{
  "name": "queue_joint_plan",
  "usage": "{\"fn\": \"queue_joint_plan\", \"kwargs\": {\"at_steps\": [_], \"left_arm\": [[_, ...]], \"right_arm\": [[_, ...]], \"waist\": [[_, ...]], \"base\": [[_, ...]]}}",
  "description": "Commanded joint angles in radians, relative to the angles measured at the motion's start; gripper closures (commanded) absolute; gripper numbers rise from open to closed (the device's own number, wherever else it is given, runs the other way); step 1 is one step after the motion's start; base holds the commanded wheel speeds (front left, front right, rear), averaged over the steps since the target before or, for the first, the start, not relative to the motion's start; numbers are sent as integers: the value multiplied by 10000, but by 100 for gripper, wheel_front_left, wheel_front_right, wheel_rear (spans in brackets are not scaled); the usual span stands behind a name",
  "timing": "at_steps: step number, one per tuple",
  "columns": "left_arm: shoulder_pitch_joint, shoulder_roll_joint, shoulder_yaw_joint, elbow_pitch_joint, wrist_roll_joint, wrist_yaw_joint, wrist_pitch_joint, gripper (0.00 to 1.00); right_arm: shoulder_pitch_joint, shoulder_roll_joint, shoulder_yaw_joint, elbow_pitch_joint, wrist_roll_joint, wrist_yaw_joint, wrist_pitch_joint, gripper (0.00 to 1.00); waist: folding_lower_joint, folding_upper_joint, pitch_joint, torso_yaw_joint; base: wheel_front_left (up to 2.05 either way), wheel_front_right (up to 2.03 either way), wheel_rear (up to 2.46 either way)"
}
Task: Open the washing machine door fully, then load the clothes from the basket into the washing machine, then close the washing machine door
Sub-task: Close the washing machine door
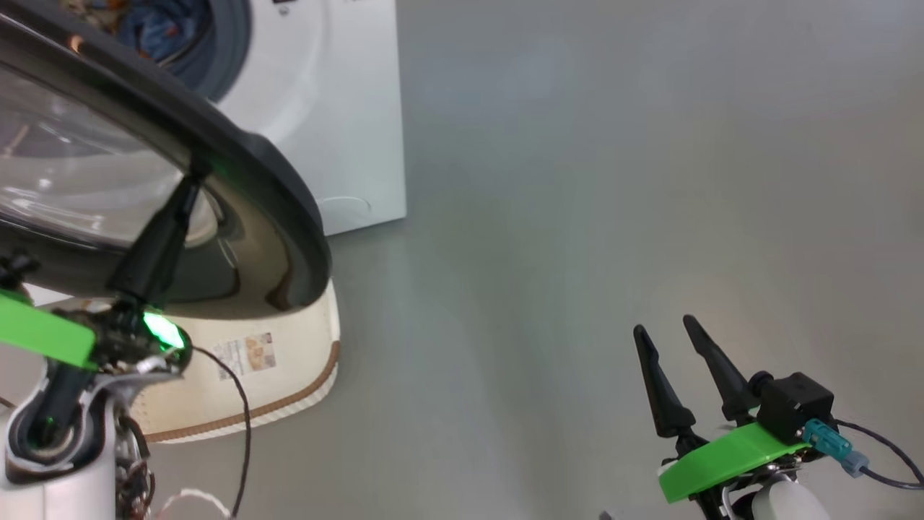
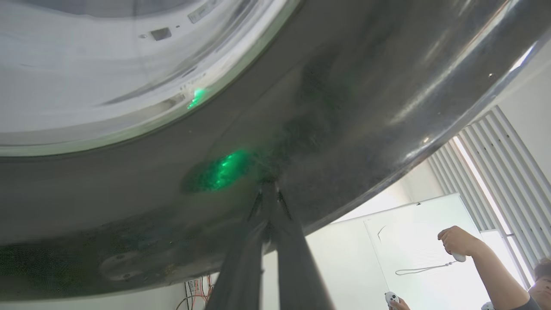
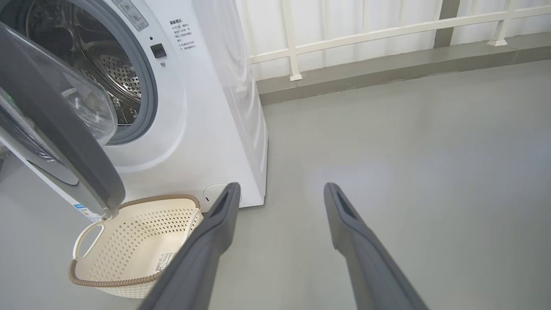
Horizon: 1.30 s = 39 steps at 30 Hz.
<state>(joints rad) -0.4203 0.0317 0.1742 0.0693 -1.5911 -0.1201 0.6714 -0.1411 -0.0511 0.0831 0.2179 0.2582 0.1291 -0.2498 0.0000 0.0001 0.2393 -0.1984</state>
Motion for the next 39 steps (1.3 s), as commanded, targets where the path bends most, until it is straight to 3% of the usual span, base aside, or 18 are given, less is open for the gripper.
{"fn": "queue_joint_plan", "kwargs": {"at_steps": [1, 12, 27, 39], "left_arm": [[-424, 262, 368, -76, 161, -104, -147, 100], [-601, 253, 630, 280, 121, -105, -638, 100], [1329, 194, 817, -255, -17, -105, -1938, 100], [2788, 187, 609, -1014, -496, -105, -3252, 100]], "right_arm": [[-259, 9, 222, -302, 114, 16, -120, 0], [-308, 9, 181, -310, 183, 16, -120, 0], [-39, 9, 285, 19, 360, 16, -120, 0], [188, 9, 352, 180, 482, 16, -120, 0]], "waist": [[0, -1, 270, -267], [0, -1, 63, 34], [0, -1, -1063, 959], [0, -1, -1567, 1225]], "base": [[0, 0, 0], [0, 0, 0], [0, 0, 0], [0, 0, 0]]}}
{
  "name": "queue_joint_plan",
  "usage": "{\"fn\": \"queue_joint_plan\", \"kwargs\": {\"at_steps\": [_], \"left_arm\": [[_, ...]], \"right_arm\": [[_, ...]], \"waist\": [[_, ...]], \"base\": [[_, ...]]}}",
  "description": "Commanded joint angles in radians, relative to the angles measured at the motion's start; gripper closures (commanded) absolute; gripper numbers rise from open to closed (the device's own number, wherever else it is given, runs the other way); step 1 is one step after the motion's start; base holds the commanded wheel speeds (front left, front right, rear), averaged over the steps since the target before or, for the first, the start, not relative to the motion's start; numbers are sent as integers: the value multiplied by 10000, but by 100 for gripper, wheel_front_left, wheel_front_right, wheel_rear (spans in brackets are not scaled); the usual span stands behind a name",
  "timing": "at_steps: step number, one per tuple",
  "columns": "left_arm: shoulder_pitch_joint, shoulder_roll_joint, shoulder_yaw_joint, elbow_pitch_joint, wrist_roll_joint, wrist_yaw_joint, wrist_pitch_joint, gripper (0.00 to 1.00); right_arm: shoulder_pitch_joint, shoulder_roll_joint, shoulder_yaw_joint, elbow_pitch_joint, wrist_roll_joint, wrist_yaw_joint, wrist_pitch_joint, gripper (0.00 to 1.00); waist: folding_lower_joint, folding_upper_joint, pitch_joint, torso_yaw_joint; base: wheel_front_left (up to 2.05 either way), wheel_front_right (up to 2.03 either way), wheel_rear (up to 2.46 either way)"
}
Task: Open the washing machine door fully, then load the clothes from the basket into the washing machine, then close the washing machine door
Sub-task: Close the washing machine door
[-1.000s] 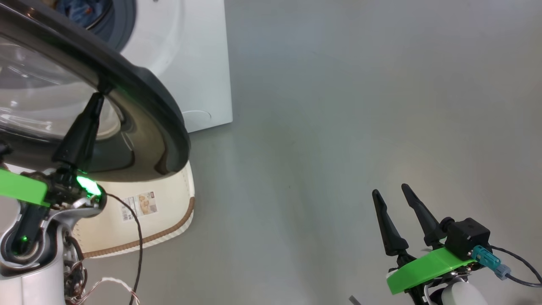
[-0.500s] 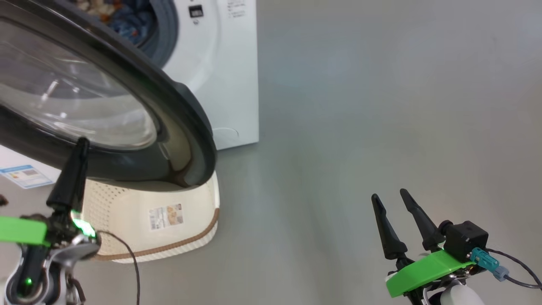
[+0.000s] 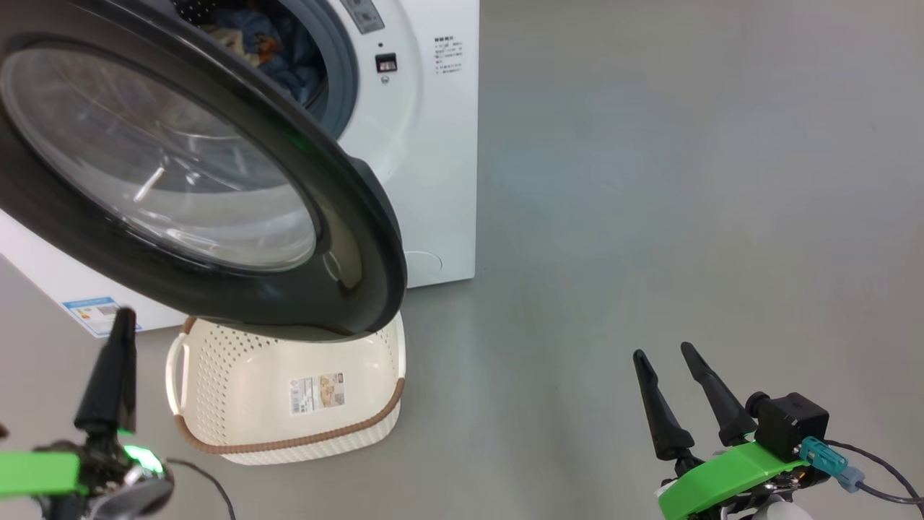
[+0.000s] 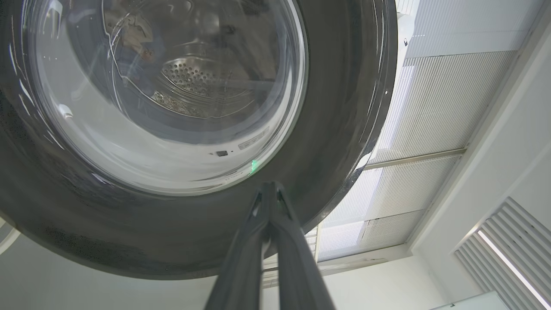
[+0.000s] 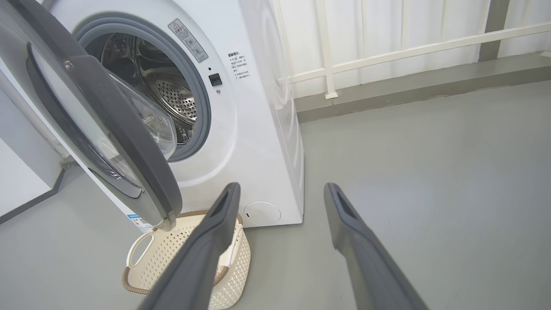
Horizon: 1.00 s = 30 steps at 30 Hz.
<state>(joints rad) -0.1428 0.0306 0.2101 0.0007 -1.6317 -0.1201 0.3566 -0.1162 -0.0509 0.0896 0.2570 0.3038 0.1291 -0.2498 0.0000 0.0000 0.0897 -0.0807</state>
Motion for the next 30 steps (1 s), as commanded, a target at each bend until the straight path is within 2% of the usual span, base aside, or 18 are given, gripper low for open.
{"fn": "queue_joint_plan", "kwargs": {"at_steps": [1, 5, 6, 7, 8, 10, 16, 20, 26, 30], "left_arm": [[136, 198, 202, -355, -112, -105, -220, 100], [508, 198, 33, -411, -252, -105, -570, 100], [631, 198, 19, -434, -262, -105, -740, 95], [750, 198, -5, -448, -327, -105, -906, 64], [869, 198, -50, -474, -404, -105, -1026, 51], [1109, 197, -104, -529, -412, -105, -1265, 0], [1723, 197, -190, -544, -552, -105, -1761, 0], [1962, 197, 1, -717, -18, -105, -2374, 0], [2291, 375, -108, -969, 1770, -105, -3595, 0], [2604, 1029, -815, -856, 3532, -105, -4950, 0]], "right_arm": [[-47, 7, 291, -204, 33, 16, -120, 0], [-13, 7, 298, -195, 50, 16, -120, 0], [-3, 7, 299, -192, 53, 16, -120, 0], [5, 7, 301, -190, 56, 16, -120, 0], [14, 7, 300, -190, 58, 16, -120, 0], [43, 7, 283, -188, 58, 16, -120, 0], [155, 7, 260, -182, 25, 16, -120, 0], [181, 7, 260, -167, -4, 16, -120, 0], [248, 7, 232, -168, -54, 16, -120, 0], [284, 7, 243, -167, -64, 16, -120, 0]], "waist": [[0, 0, -106, 54], [0, 0, -187, 63], [0, 0, -214, 64], [0, 0, -246, 63], [0, 0, -274, 66], [0, 0, -342, 83], [0, 0, -545, 214], [0, 0, -668, 327], [0, 0, -786, 499], [0, 0, -847, 604]], "base": [[0, 0, 0], [0, 0, 0], [0, 0, 0], [0, 0, 0], [0, 0, 0], [0, 0, 0], [0, 0, 0], [0, 0, 0], [0, 0, 0], [0, 0, 0]]}}
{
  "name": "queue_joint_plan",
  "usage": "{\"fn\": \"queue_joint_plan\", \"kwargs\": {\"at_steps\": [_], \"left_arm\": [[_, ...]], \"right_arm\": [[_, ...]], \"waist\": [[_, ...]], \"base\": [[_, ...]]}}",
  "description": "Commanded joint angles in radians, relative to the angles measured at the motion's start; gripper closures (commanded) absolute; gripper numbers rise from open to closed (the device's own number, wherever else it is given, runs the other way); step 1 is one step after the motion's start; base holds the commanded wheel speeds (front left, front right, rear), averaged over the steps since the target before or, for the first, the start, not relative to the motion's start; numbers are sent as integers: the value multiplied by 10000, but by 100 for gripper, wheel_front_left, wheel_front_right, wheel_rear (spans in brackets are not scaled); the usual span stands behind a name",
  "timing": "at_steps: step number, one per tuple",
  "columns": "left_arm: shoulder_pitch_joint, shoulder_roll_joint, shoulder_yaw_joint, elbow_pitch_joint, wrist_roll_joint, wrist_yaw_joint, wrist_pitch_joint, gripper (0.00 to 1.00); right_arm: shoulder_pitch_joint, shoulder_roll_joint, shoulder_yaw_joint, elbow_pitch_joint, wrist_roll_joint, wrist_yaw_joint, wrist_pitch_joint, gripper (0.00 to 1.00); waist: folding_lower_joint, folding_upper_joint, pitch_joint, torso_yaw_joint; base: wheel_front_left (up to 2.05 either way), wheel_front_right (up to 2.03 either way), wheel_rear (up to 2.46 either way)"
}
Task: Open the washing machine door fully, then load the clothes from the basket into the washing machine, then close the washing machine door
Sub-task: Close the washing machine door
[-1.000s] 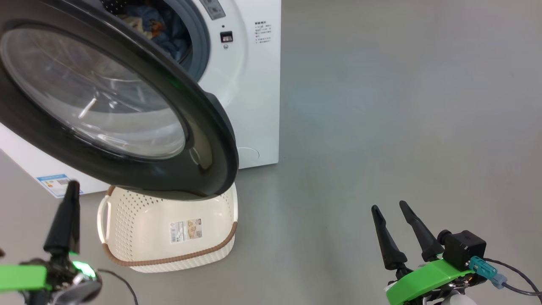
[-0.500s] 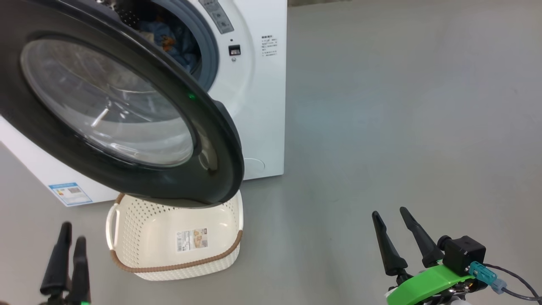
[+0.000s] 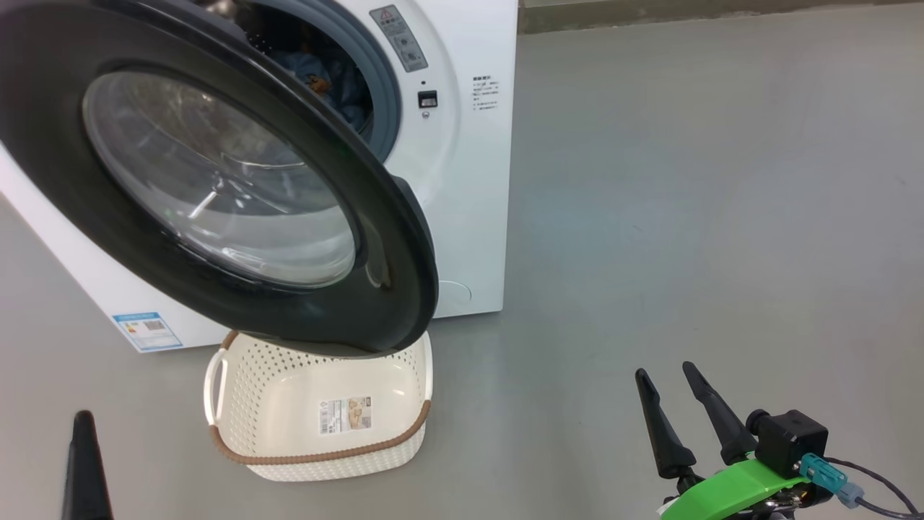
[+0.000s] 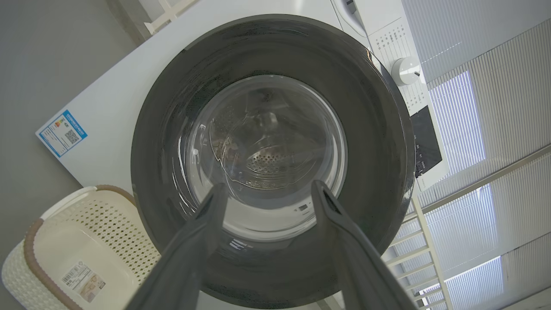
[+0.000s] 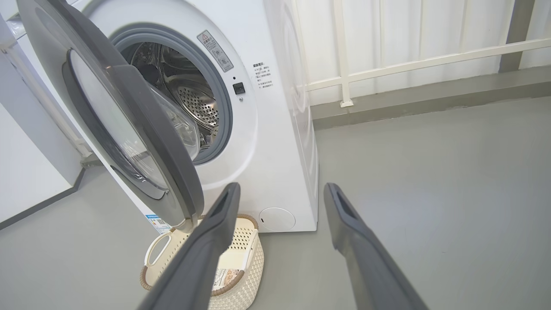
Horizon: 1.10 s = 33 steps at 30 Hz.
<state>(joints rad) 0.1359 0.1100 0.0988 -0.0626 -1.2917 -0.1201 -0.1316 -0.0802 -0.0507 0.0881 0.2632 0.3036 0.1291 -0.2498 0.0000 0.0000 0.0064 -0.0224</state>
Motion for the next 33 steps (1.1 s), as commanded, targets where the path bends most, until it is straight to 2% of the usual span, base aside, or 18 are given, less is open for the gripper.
{"fn": "queue_joint_plan", "kwargs": {"at_steps": [1, 4, 9, 16, 17, 21, 26, 33], "left_arm": [[-152, 348, 124, -137, 431, -105, -395, 0], [-60, 851, -328, 280, 1709, -105, -1023, 0], [-146, 1000, -506, 914, 3705, -105, -1287, 0], [-160, 373, 383, 921, 7851, -101, -1298, 0], [-160, 373, 383, 921, 7851, -101, -1298, 0], [-45, 25, 626, 857, 9666, -81, -1299, 0], [64, -274, 571, 833, 10790, -88, -1300, 0], [105, -453, 466, 908, 11527, -95, -1300, 0]], "right_arm": [[-72, 5, 267, -229, -67, 16, -120, 0], [-64, 5, 280, -220, -78, 16, -120, 0], [-64, 5, 294, -228, -88, 16, -120, 0], [-91, 5, 257, -267, -144, 16, -120, 0], [-91, 5, 257, -267, -144, 16, -120, 0], [-115, 5, 244, -278, -158, 16, -120, 0], [-143, 5, 229, -296, -165, 16, -120, 0], [-146, 5, 205, -284, -246, 16, -120, 0]], "waist": [[0, 0, -22, 38], [0, 0, -45, 82], [0, 0, -57, 143], [0, 0, -13, 172], [0, 0, -13, 172], [0, 0, 18, 142], [0, 0, 59, 82], [0, 0, 78, 25]], "base": [[0, 0, 0], [0, 0, 0], [0, 0, 0], [0, 0, 0], [0, 0, 0], [0, 0, 0], [0, 0, 0], [0, 0, 0]]}}
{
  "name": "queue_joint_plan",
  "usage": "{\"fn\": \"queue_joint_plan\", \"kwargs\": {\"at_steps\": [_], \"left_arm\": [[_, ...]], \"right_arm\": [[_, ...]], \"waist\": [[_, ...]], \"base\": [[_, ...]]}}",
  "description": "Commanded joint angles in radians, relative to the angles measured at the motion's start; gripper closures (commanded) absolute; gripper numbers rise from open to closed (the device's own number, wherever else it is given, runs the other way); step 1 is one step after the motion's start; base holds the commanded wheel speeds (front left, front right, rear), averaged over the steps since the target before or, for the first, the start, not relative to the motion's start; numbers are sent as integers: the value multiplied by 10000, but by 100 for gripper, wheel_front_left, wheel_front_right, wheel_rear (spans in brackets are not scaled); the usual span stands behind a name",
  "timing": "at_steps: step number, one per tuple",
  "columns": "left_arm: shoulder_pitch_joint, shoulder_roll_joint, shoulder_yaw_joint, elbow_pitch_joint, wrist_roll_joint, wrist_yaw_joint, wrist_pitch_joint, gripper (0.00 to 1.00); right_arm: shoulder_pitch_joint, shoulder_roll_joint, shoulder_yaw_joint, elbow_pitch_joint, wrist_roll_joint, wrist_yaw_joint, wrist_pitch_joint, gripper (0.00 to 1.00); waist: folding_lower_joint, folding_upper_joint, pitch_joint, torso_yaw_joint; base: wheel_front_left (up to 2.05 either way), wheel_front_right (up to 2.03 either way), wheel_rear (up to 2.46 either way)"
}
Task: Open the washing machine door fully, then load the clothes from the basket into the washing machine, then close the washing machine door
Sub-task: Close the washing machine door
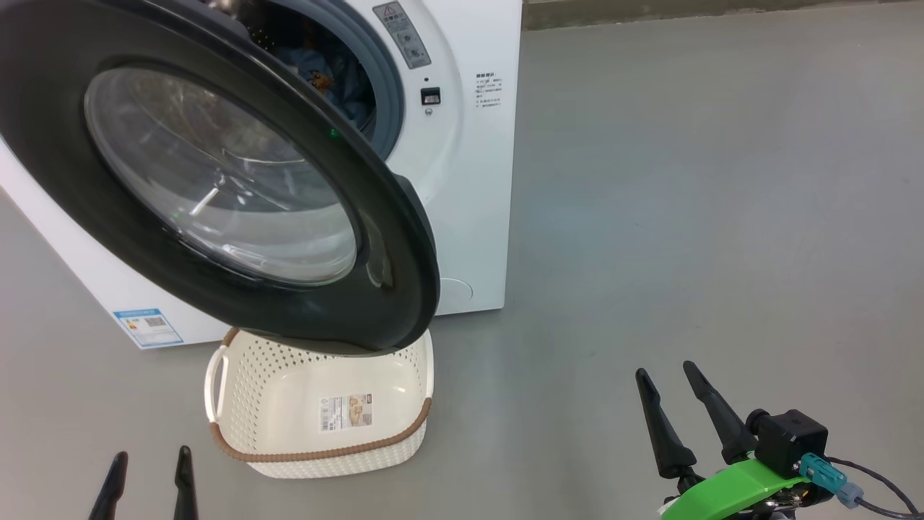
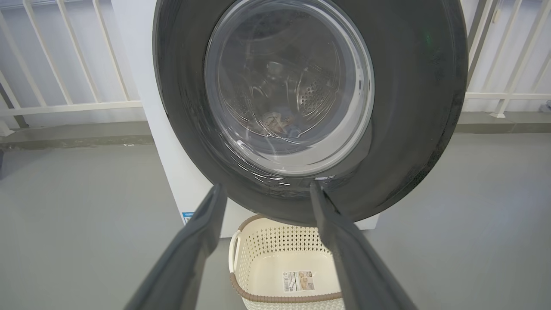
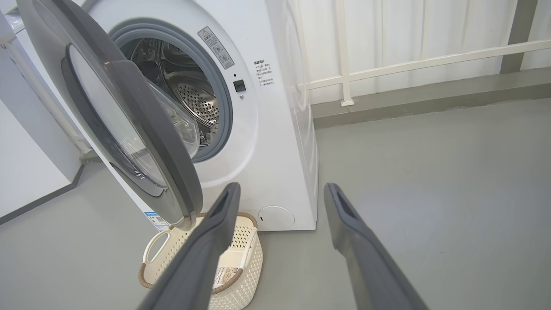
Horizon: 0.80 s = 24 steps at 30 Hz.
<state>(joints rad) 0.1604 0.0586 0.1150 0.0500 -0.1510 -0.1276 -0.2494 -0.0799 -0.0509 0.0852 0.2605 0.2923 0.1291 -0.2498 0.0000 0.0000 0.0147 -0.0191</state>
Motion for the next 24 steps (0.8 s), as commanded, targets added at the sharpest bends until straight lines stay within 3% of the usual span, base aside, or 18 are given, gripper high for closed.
{"fn": "queue_joint_plan", "kwargs": {"at_steps": [1, 7, 24], "left_arm": [[-128, 51, 289, -204, 257, -14, -123, 0], [-174, -7, 310, -75, 591, 105, -123, 0], [-494, -78, 515, 731, 109, 555, -124, 0]], "right_arm": [[-147, 7, 233, -258, -140, 16, -120, 0], [-137, 7, 247, -264, -139, 16, -120, 0], [-100, 7, 158, -243, -212, 16, -120, 0]], "waist": [[0, 0, -9, -20], [0, 0, -28, -102], [0, 0, 1, -180]], "base": [[0, 0, 0], [0, 0, 0], [0, 0, 0]]}}
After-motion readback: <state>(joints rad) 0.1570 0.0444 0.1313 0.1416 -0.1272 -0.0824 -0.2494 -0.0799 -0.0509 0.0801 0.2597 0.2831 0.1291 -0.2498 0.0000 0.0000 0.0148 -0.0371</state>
